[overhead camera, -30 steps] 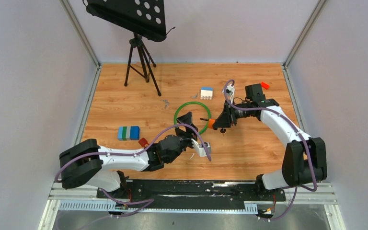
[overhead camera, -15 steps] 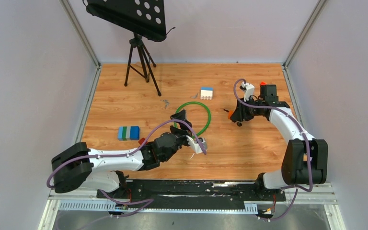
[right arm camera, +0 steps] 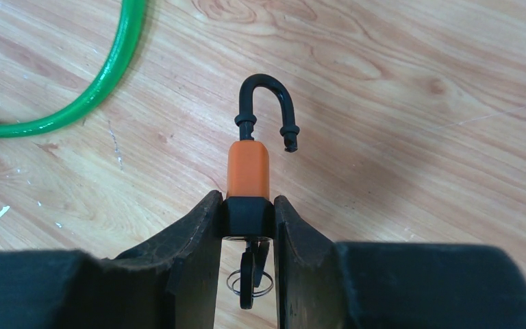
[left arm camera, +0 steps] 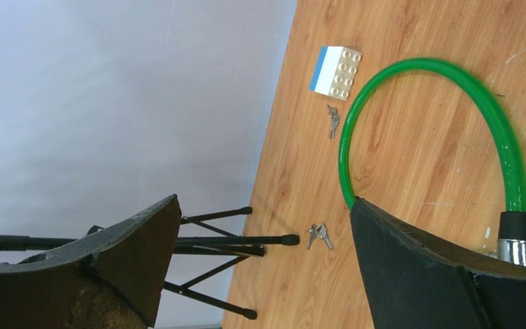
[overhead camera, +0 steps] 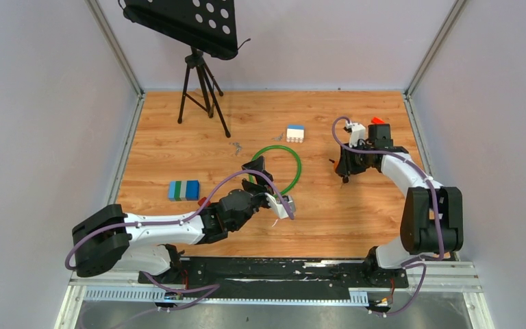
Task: Unlock with the key
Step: Place the lock at the center of the board, then pick up the key from the center of the board.
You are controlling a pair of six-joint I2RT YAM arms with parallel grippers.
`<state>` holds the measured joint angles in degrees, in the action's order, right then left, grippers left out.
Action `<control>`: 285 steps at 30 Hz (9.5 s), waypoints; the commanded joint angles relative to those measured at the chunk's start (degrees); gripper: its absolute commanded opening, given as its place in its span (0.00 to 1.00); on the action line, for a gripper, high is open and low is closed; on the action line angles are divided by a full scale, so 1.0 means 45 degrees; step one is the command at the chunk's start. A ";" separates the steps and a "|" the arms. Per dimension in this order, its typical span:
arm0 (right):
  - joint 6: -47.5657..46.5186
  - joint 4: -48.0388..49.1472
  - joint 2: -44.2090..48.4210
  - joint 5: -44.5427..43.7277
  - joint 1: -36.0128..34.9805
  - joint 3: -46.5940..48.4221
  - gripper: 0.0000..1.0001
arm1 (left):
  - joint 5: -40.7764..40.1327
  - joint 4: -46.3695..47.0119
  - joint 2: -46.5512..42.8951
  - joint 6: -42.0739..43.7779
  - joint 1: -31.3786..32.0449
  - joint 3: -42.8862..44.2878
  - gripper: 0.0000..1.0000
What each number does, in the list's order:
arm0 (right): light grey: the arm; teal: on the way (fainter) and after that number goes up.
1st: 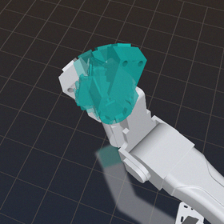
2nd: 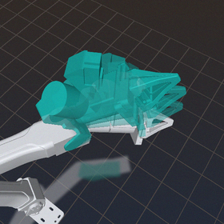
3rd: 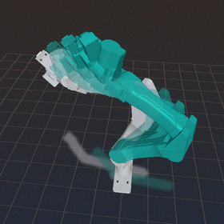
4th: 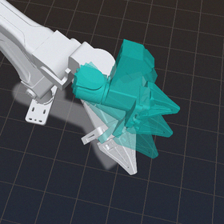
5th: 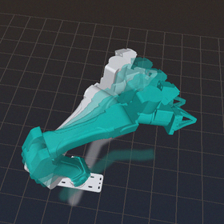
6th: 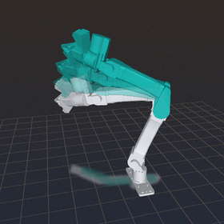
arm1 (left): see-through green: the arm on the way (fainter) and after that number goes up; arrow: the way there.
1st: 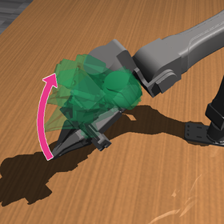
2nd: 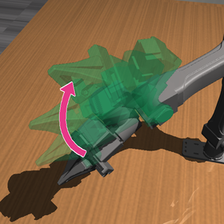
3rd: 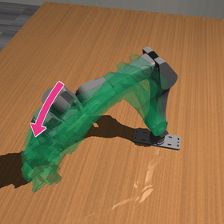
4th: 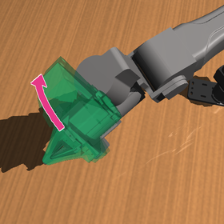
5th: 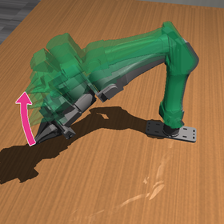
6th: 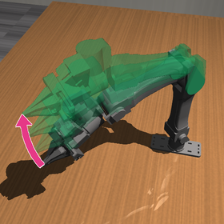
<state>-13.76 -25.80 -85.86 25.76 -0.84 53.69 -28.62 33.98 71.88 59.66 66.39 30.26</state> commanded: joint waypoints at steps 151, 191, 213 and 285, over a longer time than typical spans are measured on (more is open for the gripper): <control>0.0460 0.0317 0.6736 0.4985 0.1476 0.0211 1.00 | 0.5215 -1.1165 0.3594 -0.6748 -0.4871 0.5083 1.00; 0.0326 -0.0004 0.5606 0.5209 0.1476 0.0416 1.00 | 0.4217 -1.1283 0.6206 -1.1707 -0.7298 0.9669 0.98; 0.0206 -0.0048 0.5180 0.5487 0.1476 0.0301 1.00 | 0.2885 -0.9961 1.0043 -1.5218 -0.8738 1.1430 0.78; -0.1357 0.0546 0.4763 0.6969 -0.2854 0.0302 1.00 | 1.5182 -1.0339 0.0558 -1.0983 -0.9595 0.5957 0.00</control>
<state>-16.60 -26.52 -64.29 56.49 -8.67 52.88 29.23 -9.82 78.74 8.25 23.11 55.44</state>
